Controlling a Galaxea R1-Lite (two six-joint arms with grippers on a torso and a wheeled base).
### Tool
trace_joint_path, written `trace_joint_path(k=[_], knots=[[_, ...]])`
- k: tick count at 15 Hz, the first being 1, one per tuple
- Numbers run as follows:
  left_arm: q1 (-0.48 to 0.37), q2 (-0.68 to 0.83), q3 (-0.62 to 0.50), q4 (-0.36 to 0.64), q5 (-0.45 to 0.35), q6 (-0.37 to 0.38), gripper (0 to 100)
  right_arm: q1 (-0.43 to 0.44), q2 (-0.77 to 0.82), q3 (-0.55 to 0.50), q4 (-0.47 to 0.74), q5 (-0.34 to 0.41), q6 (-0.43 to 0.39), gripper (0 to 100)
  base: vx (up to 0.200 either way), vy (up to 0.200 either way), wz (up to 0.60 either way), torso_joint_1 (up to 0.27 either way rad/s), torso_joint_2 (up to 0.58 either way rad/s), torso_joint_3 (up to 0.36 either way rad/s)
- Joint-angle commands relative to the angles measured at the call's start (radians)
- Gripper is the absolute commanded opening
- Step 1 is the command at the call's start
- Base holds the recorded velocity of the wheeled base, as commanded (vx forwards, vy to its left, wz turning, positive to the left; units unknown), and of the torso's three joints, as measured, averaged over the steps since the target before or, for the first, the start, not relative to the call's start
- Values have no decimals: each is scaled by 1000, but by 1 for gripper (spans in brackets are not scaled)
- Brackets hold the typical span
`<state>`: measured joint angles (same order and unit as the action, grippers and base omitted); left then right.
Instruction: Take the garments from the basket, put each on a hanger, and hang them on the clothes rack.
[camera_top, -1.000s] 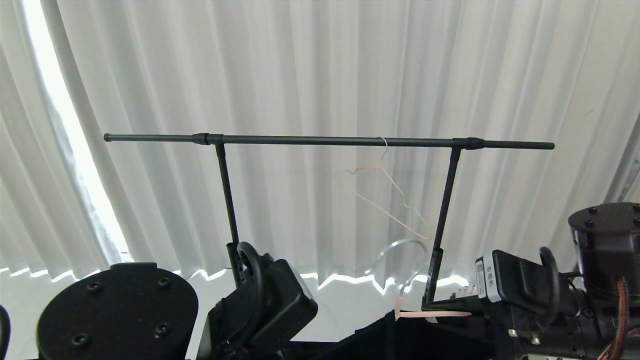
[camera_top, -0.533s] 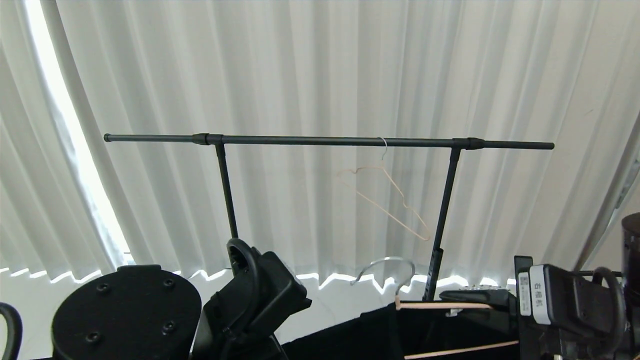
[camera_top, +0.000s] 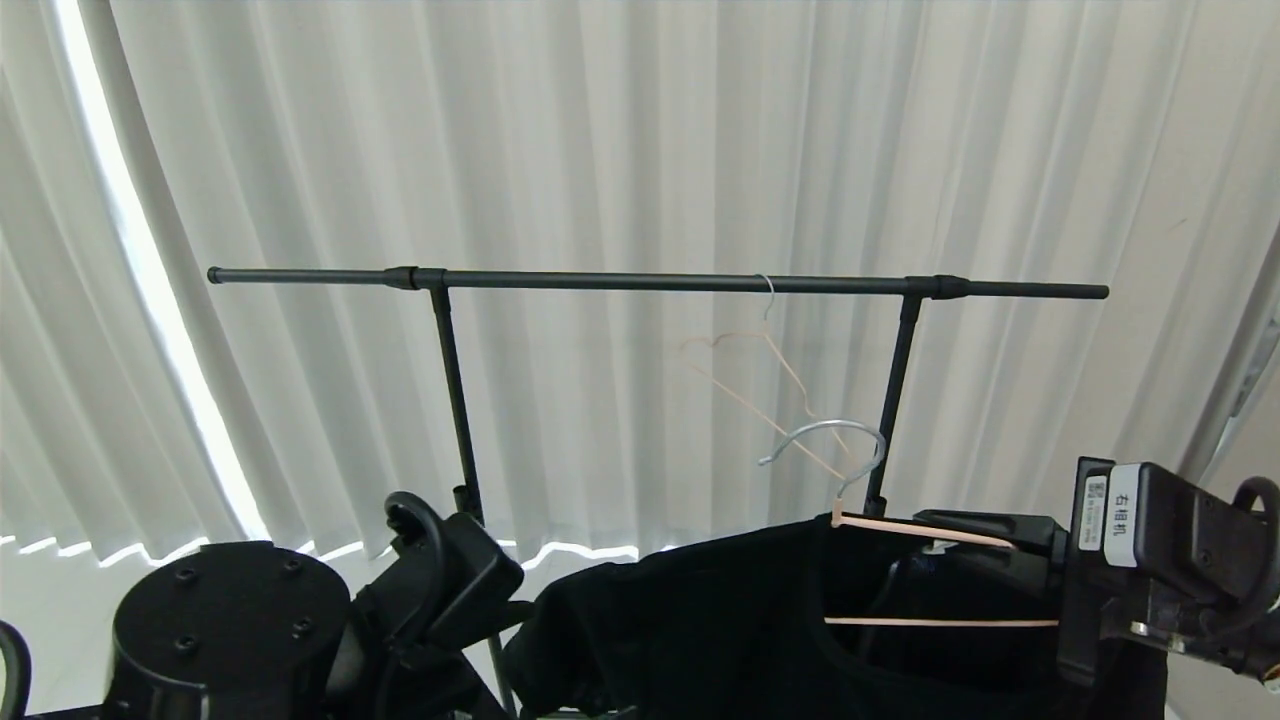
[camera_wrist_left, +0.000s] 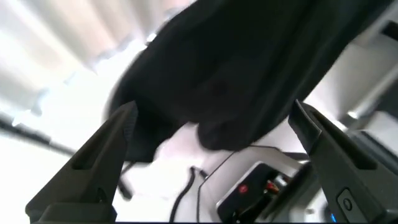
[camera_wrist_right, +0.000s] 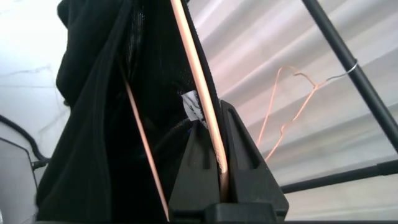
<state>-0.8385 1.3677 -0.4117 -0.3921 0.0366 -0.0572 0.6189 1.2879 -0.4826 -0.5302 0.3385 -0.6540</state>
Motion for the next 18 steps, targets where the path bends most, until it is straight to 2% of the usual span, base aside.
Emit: trace_joint_path(k=[1,3,8,9,18], knots=[[79,-33,42,-1,0,-1,100,-2,-21,4,-2,0,-1,0,0,0,0,0,0,0],[164,-32,80,-1,0,-1,100,-1,-39,7,-1,0,-1,0,0,0,0,0,0,0],[179,-19,122,-1,0,-3,100,1,-64,9,-1,2,-1,0,0,0,0,0,0,0],[180,-13,120,-1,0,-4,0,1,-65,9,-1,2,-1,0,0,0,0,0,0,0],[228,37,103,-1,0,-3,0,2,-82,9,-1,0,-1,0,0,0,0,0,0,0]])
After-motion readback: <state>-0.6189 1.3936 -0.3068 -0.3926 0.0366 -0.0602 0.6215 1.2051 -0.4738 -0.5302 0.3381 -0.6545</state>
